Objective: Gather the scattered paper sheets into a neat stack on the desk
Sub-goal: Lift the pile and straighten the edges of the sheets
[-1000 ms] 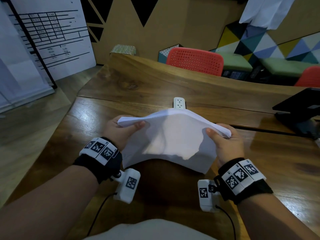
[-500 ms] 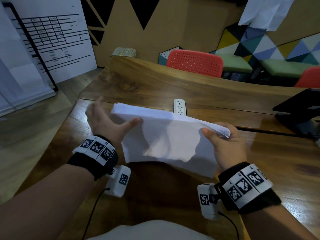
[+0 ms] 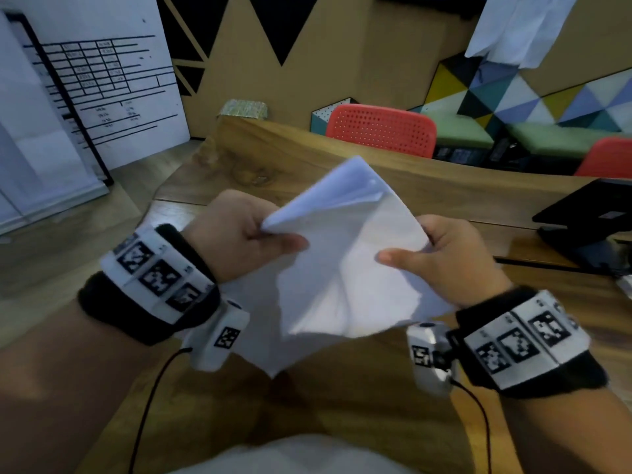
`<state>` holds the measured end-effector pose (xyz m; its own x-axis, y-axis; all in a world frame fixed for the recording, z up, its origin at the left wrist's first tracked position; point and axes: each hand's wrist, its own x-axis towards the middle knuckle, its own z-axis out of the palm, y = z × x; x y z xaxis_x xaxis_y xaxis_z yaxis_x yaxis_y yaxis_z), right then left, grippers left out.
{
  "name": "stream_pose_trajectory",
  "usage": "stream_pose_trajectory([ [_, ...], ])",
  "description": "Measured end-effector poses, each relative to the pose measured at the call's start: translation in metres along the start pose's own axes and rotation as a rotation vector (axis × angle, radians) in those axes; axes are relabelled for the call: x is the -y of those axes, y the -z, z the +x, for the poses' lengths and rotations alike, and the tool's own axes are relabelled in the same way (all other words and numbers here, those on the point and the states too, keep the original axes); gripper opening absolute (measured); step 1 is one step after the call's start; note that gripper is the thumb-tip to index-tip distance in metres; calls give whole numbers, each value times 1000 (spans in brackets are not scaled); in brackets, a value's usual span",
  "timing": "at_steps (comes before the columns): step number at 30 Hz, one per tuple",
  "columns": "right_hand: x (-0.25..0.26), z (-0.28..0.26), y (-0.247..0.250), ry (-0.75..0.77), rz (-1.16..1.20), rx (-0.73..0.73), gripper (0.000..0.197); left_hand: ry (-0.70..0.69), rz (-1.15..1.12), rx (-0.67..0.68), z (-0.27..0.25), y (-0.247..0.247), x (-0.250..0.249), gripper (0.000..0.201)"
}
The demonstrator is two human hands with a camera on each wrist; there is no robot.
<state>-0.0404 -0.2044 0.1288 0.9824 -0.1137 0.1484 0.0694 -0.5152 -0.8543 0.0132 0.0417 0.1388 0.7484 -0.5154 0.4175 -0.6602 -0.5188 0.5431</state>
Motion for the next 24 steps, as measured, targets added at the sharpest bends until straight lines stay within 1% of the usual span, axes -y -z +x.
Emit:
stream_pose_trajectory([
  [2,-9,3,14,-76,67,-57,21,107,-129,-109,-4,7,2,30],
  [3,-13,3,18,-104,159,-93,24,165,-181,-142,-5,8,3,28],
  [5,-20,3,19,-127,475,-125,33,271,-267,-187,-7,4,6,23],
  [7,-21,3,11,-94,811,-118,50,352,-364,-235,-9,-4,8,24],
  [8,-17,1,4,-55,916,-128,50,383,-405,-278,-9,-9,9,27],
  [9,-11,-2,-4,-8,970,-143,46,407,-430,-330,-10,-14,8,28],
  [10,-5,-5,-12,32,981,-171,48,426,-431,-383,-11,-20,8,26],
  [12,7,-14,-24,112,855,-267,61,460,-409,-469,-13,-32,4,25],
  [13,11,-17,-28,152,771,-321,61,493,-419,-503,-15,-38,4,26],
  [15,13,-20,-36,186,637,-410,46,558,-464,-537,-19,-51,6,27],
  [17,5,-18,-43,126,555,-463,30,598,-478,-503,-22,-65,13,26],
  [19,-10,-16,-49,7,526,-459,22,647,-500,-440,-26,-76,18,26],
  [21,-23,-15,-53,-73,530,-430,20,682,-510,-404,-29,-82,21,28],
  [24,-31,-15,-53,-91,565,-414,20,700,-531,-411,-31,-85,23,27],
])
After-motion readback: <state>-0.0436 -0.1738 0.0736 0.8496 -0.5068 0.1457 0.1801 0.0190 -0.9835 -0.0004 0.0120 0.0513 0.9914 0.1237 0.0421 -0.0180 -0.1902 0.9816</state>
